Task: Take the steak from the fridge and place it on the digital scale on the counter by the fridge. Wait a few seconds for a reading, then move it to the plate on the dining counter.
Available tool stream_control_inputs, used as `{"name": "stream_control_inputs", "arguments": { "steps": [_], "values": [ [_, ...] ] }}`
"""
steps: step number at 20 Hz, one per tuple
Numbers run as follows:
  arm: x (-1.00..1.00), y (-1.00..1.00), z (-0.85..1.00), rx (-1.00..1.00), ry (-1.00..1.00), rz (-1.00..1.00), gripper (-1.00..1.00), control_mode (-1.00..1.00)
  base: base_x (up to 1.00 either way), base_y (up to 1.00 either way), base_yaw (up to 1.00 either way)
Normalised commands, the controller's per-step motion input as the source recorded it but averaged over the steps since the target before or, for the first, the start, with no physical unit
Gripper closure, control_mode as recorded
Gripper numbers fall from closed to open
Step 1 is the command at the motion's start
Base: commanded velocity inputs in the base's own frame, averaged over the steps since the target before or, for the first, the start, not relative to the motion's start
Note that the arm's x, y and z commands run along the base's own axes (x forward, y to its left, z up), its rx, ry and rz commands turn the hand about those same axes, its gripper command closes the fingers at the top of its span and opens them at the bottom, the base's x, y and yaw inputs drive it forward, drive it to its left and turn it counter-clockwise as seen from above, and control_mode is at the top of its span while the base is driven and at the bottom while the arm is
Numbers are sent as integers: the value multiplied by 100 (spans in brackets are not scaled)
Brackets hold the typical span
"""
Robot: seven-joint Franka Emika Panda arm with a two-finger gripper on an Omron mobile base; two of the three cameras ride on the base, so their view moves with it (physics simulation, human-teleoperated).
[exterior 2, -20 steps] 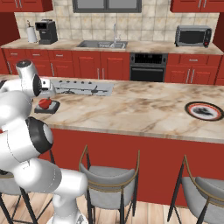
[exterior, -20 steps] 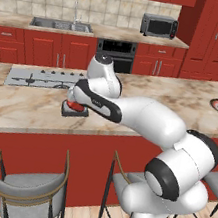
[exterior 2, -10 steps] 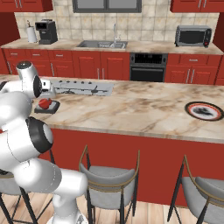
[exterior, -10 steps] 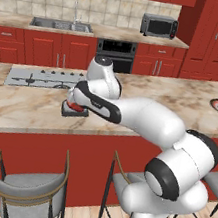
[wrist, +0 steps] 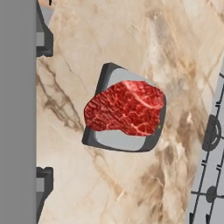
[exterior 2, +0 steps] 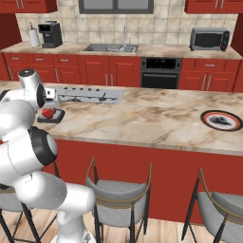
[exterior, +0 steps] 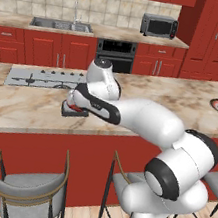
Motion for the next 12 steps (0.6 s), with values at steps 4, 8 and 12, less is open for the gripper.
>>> {"name": "stream_control_inputs", "arguments": {
  "steps": [4,8,12],
  "values": [
    [0,0,-15,0,0,0,-100,-100,0,0,0],
    [0,0,-12,0,0,0,-100,-100,0,0,0],
    [0,0,-9,0,-1,0,-100,-100,0,0,0]
  ]
}}
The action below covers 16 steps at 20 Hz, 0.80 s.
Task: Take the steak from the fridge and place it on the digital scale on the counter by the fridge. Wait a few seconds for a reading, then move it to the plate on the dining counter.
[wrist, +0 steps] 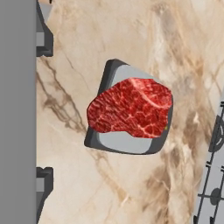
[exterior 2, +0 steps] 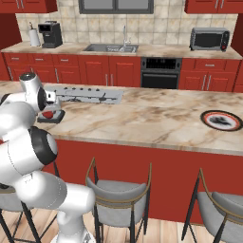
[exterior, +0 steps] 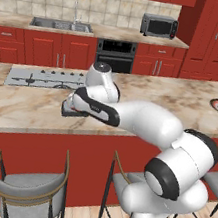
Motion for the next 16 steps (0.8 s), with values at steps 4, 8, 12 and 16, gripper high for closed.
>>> {"name": "stream_control_inputs", "arguments": {
  "steps": [4,8,12,16],
  "values": [
    [0,0,-3,0,-2,0,-100,-100,0,0,0],
    [0,0,0,0,-4,0,-100,-100,0,0,0],
    [1,0,0,0,-4,0,-100,-100,0,0,0],
    [13,0,-1,0,0,0,-100,-100,0,0,0]
  ]
}}
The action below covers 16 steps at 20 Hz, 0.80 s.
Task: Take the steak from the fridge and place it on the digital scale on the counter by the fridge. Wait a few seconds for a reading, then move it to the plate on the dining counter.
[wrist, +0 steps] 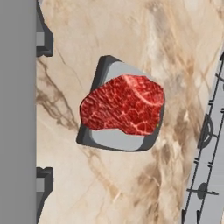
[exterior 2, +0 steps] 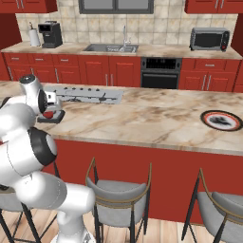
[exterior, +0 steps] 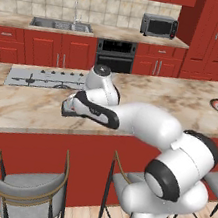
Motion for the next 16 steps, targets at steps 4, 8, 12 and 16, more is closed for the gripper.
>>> {"name": "stream_control_inputs", "arguments": {
  "steps": [4,8,12,16],
  "values": [
    [18,2,-1,0,0,0,-100,-100,0,0,0],
    [19,5,-1,0,0,0,-100,-100,0,0,0],
    [11,13,-6,0,0,0,-100,-100,0,0,0],
    [2,19,-13,1,0,0,-100,-100,0,0,0]
  ]
}}
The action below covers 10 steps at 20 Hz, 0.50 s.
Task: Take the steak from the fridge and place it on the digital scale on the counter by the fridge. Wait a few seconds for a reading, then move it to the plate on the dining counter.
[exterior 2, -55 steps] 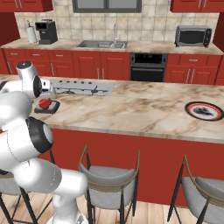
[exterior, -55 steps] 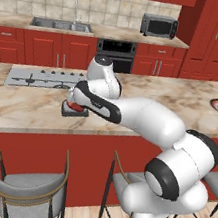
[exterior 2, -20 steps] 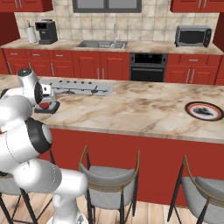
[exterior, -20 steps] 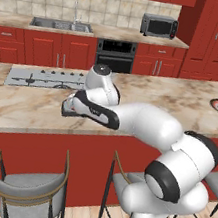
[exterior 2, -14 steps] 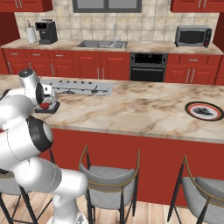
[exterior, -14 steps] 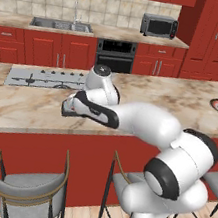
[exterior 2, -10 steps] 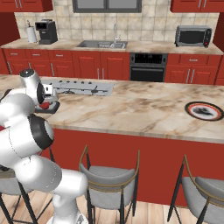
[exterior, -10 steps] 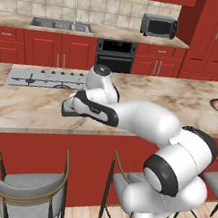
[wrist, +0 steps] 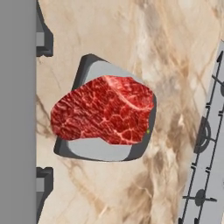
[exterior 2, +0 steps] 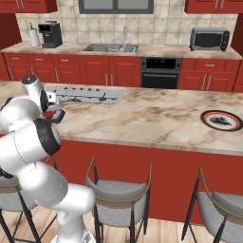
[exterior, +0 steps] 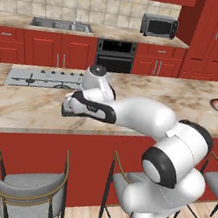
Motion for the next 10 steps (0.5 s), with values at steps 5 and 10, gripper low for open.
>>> {"name": "stream_control_inputs", "arguments": {
  "steps": [5,10],
  "values": [
    [10,12,-14,1,0,0,-100,-100,0,0,0],
    [14,1,-12,0,0,0,-100,-100,0,0,0]
  ]
}}
